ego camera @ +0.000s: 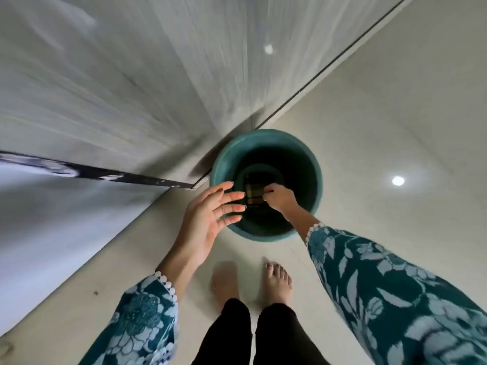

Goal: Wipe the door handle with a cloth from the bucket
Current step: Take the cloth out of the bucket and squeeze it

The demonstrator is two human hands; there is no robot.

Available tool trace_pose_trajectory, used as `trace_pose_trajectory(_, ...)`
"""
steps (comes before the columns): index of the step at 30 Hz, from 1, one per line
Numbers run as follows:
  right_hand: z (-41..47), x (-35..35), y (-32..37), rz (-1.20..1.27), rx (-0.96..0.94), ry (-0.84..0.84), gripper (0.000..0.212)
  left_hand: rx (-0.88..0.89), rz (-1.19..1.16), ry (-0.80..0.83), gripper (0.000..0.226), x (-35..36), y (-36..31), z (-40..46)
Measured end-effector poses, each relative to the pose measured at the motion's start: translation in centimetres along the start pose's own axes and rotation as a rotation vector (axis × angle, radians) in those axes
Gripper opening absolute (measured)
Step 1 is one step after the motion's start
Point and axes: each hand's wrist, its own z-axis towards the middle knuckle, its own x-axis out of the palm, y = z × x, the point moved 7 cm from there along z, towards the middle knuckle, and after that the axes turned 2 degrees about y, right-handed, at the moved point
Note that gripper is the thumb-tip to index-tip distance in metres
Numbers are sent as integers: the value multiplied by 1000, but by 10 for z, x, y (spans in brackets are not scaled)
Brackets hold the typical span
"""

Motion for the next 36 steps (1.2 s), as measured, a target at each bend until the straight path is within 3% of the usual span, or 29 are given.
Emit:
trace_pose_trajectory(4,78,32,-7,-123,68,176,40,101,9,72,36,-13,25,45)
trace_pose_trajectory(7,116,61,-9,-222,69,280,41,133,6,92,33,-20,35,57)
trace_pose_trajectory(14,133,78,-23,-162,12,226,48,120,-2,-1,24,-29,15,35)
trace_pose_trajectory(19,-25,6,31,193,-46,199,49,60,28,-112,19,-15,-15,-39)
trace_pose_trajectory(22,-131,-45,69,220,-146,147,49,50,39,-221,15,-10,-45,-97)
trace_pose_trajectory(27,-301,-87,149,309,-359,325,37,60,100,-212,19,2,-113,-208)
trace_pose_trajectory(30,-385,-92,205,313,-509,398,37,107,83,-139,33,-9,-144,-272)
trace_pose_trajectory(34,-484,-65,270,192,-627,535,36,212,-52,-241,13,-58,-177,-371)
trace_pose_trajectory(36,-525,-38,300,98,-689,606,34,284,-78,-316,37,-91,-185,-419)
